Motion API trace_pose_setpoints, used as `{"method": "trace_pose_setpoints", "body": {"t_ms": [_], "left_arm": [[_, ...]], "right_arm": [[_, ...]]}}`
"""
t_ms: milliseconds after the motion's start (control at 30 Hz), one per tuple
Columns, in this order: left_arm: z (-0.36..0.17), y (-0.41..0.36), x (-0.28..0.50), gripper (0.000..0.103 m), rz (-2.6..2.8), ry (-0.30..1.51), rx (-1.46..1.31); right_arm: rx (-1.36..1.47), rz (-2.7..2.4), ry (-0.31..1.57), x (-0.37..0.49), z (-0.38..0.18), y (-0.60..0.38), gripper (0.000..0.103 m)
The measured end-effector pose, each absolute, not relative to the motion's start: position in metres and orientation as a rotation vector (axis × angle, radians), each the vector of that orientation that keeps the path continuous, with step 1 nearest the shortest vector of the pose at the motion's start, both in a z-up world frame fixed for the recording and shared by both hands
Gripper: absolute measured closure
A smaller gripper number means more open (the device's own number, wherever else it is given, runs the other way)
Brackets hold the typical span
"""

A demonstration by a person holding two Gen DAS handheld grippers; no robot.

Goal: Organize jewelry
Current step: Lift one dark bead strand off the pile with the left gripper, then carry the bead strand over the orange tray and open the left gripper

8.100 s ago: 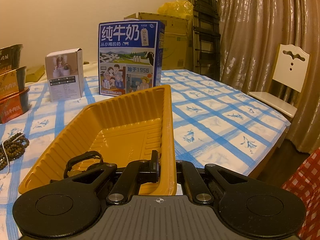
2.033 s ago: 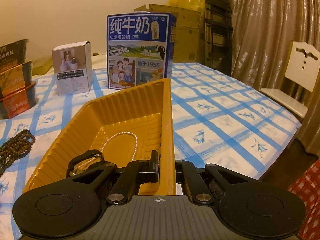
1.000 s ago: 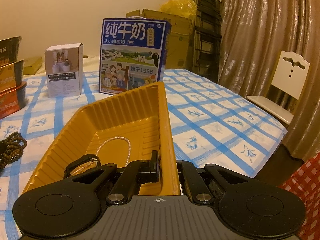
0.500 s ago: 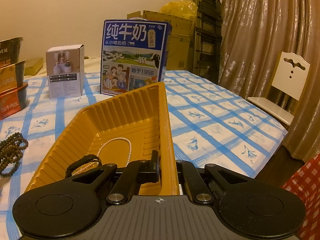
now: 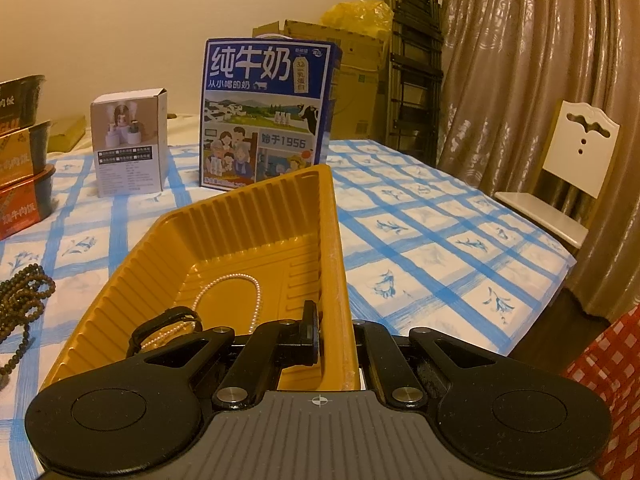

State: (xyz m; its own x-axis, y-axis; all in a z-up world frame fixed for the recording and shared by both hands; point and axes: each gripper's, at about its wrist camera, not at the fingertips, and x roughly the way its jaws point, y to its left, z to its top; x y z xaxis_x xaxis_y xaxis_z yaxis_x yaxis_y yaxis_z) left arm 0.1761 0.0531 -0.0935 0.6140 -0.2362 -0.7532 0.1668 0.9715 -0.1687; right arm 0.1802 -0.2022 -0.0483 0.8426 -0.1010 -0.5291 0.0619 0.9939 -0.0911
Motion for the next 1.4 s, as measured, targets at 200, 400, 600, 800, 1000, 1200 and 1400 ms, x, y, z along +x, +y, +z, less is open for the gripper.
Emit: {"method": "trace_pose_setpoints", "body": {"t_ms": [200,400,600,800,1000,1200,1400], "left_arm": [[-0.078,0.056,0.181,0.097,-0.24,0.834,-0.078],[-0.046,0.056,0.184,0.097,-0.256,0.776,-0.094],[-0.017,0.044,0.186,0.097,-0.308,0.72,-0.125],[-0.004,0.014,0.194,0.097,-0.407,0.689,-0.153],[-0.005,-0.024,0.206,0.097,-0.511,0.7,-0.179],[-0.012,-0.061,0.219,0.097,-0.607,0.731,-0.206],[-0.026,-0.089,0.238,0.097,-0.656,0.777,-0.223]], "right_arm": [[-0.07,-0.084,0.559,0.18,-0.049,-0.202,0.099],[-0.071,-0.082,0.559,0.179,-0.049,-0.202,0.099],[-0.067,-0.083,0.56,0.178,-0.048,-0.2,0.099],[-0.056,-0.085,0.567,0.175,-0.048,-0.199,0.099],[-0.058,-0.081,0.562,0.169,-0.05,-0.198,0.099],[-0.044,-0.08,0.562,0.169,-0.052,-0.201,0.099],[-0.026,-0.079,0.563,0.17,-0.053,-0.205,0.099]]}}
